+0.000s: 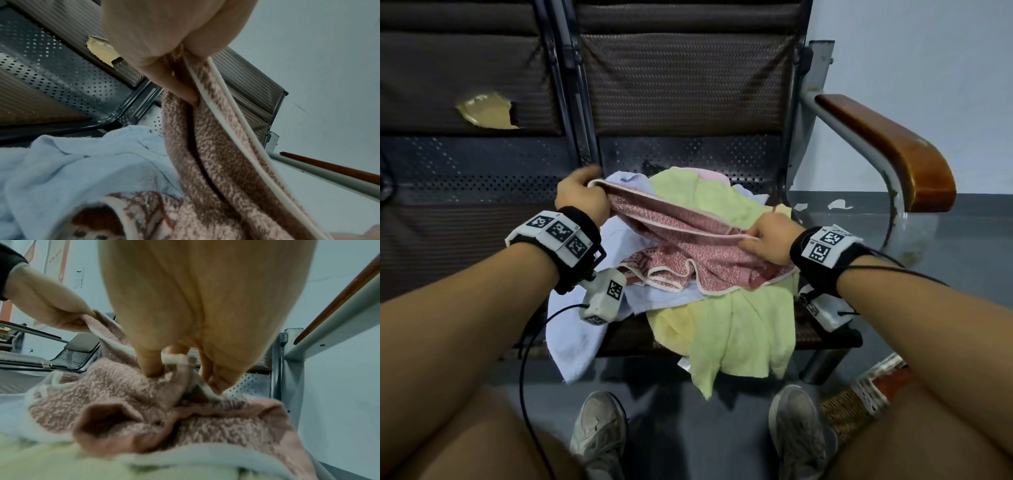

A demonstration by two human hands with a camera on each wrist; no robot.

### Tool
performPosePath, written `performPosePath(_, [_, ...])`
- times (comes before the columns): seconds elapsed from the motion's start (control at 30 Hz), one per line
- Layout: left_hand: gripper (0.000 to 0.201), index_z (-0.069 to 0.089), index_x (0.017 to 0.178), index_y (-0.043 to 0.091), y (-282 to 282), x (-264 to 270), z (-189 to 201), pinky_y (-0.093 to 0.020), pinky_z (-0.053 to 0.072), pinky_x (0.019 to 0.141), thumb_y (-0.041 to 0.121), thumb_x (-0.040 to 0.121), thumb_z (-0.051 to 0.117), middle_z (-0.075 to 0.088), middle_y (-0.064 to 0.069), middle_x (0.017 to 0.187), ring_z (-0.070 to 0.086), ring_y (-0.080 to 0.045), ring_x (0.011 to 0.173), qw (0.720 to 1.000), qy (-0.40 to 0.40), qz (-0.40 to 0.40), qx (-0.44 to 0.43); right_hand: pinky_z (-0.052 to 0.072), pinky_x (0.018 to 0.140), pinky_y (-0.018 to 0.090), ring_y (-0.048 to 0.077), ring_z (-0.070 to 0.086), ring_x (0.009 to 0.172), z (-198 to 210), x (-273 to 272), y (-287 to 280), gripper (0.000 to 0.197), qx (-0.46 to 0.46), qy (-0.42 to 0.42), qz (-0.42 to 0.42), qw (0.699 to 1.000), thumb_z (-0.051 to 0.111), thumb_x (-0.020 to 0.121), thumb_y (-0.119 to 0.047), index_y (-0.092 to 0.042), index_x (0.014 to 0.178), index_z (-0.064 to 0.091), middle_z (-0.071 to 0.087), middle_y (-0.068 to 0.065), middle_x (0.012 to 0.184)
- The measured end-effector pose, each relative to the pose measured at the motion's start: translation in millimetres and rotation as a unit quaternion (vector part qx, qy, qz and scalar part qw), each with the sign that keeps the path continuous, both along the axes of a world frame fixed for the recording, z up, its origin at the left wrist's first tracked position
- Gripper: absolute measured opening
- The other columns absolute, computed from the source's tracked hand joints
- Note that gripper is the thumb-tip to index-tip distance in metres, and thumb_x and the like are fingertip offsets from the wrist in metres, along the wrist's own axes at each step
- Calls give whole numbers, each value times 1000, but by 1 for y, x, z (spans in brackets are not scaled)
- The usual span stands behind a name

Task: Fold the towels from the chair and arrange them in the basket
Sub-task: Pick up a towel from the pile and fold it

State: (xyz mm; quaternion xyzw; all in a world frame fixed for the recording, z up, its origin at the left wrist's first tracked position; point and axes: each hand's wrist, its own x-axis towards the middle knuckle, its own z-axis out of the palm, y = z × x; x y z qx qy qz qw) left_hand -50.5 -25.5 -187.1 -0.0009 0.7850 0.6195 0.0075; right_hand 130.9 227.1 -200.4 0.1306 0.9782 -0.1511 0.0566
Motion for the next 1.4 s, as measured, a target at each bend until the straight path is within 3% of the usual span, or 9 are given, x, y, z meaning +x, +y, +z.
performPosePath(0.1, [17, 76, 72, 22, -4, -2, -4, -31, 61, 60, 9, 79, 67, 75, -14, 82, 74, -27, 67, 999, -17, -5, -40, 41, 55, 28, 23, 57, 61, -11, 2, 3, 42, 31, -61, -20, 997, 54, 97, -39, -15, 64, 63, 59, 3, 61])
performPosePath(0.27, [23, 66, 93, 4, -5, 0, 2, -49, 61, 66, 17, 82, 50, 69, -23, 97, 70, -42, 81, 998, -63, 9, 3, 39, 59, 28, 22, 58, 61, 1, -1, 13, 40, 35, 95, -56, 993, 59, 92, -40, -24, 56, 60, 58, -2, 56])
performPosePath(0.5, [36, 58, 118, -4, -6, -8, -2, -25, 49, 47, 12, 97, 33, 66, -21, 96, 67, -31, 70, 990, -132, 40, 32, 34, 54, 27, 16, 50, 62, 9, 4, 18, 29, -40, 212, -57, 975, 67, 87, -31, -22, 65, 50, 53, -9, 61])
performPosePath(0.73, [31, 72, 110, 2, -13, 3, 12, -33, 61, 62, -4, 90, 49, 69, -21, 105, 68, -27, 71, 983, -134, -31, 120, 41, 83, 23, 23, 62, 100, 26, 10, 25, 32, -70, 157, -57, 983, 52, 95, -12, -21, 124, 62, 67, 0, 108])
performPosePath(0.9, [21, 70, 85, 8, -18, 7, 27, -24, 48, 48, 21, 92, 55, 65, -12, 69, 60, -18, 47, 994, -63, -73, 41, 42, 80, 28, 34, 63, 98, 46, 9, 19, 37, -24, 166, -89, 982, 42, 85, 4, -21, 92, 67, 70, 11, 97])
performPosePath(1.0, [34, 67, 77, 18, -20, 6, 39, -30, 46, 62, 38, 93, 45, 64, -9, 77, 58, -25, 68, 991, 63, -34, -111, 44, 78, 32, 31, 61, 92, 70, 6, 16, 34, -5, 213, -94, 972, 42, 83, 3, -26, 79, 58, 69, 10, 92])
performPosePath(1.2, [28, 56, 79, 23, -15, -2, 110, -40, 49, 92, 39, 94, 38, 55, -7, 101, 52, -21, 94, 997, 71, -30, 1, 35, 68, 21, 14, 55, 73, 143, 5, 11, 34, -9, 299, -70, 952, 44, 84, 0, -26, 71, 62, 61, -7, 70])
performPosePath(1.33, [20, 54, 77, 32, -18, 7, 152, -19, 44, 79, 35, 91, 41, 58, 1, 90, 55, -8, 79, 987, 141, -78, 6, 35, 72, 22, 15, 54, 70, 180, 9, 7, 38, -18, 322, -66, 944, 43, 83, 2, -28, 66, 60, 56, -16, 65])
performPosePath(1.4, [15, 58, 83, 28, -19, 13, 160, -30, 45, 84, 33, 85, 45, 59, -2, 93, 54, -15, 87, 978, 164, -130, -22, 37, 72, 26, 23, 55, 74, 192, 11, 7, 37, -24, 320, -81, 944, 43, 83, 2, -25, 63, 58, 56, -7, 64])
